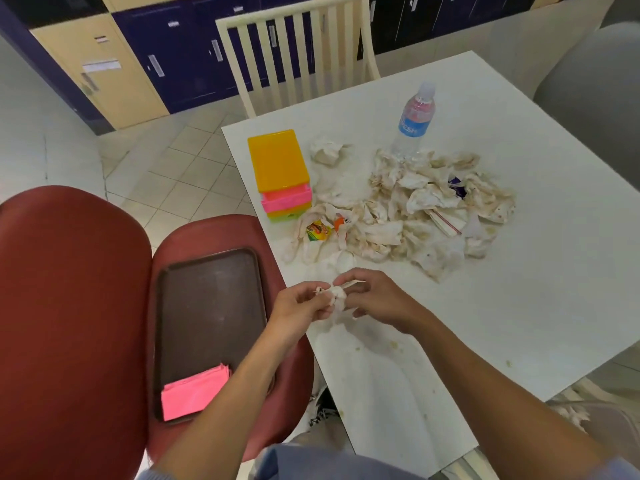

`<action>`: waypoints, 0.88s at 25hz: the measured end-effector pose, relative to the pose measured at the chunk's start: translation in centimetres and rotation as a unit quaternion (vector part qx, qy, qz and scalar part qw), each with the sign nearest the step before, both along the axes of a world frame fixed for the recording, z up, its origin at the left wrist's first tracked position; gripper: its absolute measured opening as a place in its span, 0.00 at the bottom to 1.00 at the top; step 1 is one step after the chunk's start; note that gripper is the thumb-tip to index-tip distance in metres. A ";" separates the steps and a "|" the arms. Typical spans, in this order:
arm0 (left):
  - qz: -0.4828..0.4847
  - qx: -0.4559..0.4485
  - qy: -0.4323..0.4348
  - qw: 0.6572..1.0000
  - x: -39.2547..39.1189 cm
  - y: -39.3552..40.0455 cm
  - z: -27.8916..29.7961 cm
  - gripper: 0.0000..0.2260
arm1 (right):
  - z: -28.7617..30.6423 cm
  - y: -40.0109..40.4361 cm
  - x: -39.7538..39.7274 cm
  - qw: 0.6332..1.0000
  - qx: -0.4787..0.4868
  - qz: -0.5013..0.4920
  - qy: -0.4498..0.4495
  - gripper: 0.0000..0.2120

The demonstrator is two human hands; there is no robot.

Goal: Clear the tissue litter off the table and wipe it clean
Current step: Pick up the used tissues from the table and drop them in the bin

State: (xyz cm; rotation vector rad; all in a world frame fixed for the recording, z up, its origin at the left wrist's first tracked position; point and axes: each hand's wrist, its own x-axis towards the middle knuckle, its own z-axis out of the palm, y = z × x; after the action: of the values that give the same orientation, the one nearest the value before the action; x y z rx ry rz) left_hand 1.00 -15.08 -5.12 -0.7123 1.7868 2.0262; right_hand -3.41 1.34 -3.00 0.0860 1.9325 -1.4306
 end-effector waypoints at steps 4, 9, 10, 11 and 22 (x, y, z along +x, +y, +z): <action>0.040 -0.010 -0.011 0.999 0.2 -1.2 0.4 0.03 | -1.1 -0.8 -2.8 0.972 0.157 -0.045 0.167 0.18; 0.058 -0.016 -0.016 0.998 1.3 -2.3 0.7 0.03 | -3.2 -2.0 -3.8 0.926 0.283 0.119 0.218 0.30; 0.061 -0.018 -0.017 0.998 1.5 -2.2 0.7 0.03 | -3.4 -2.0 -3.7 0.927 0.287 0.117 0.211 0.29; 0.063 -0.019 -0.018 0.998 1.7 -2.2 0.8 0.03 | -3.4 -2.0 -3.6 0.932 0.284 0.102 0.202 0.29; -0.010 0.014 0.006 1.000 1.9 8.4 3.0 0.04 | -1.4 11.8 4.0 0.954 0.127 -0.239 0.127 0.19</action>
State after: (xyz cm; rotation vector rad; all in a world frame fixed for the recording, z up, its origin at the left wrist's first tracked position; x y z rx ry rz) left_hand 2.86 -6.63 -2.08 -0.6727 1.7619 2.0412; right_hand 0.63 13.17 -4.43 0.5464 2.4183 -1.5389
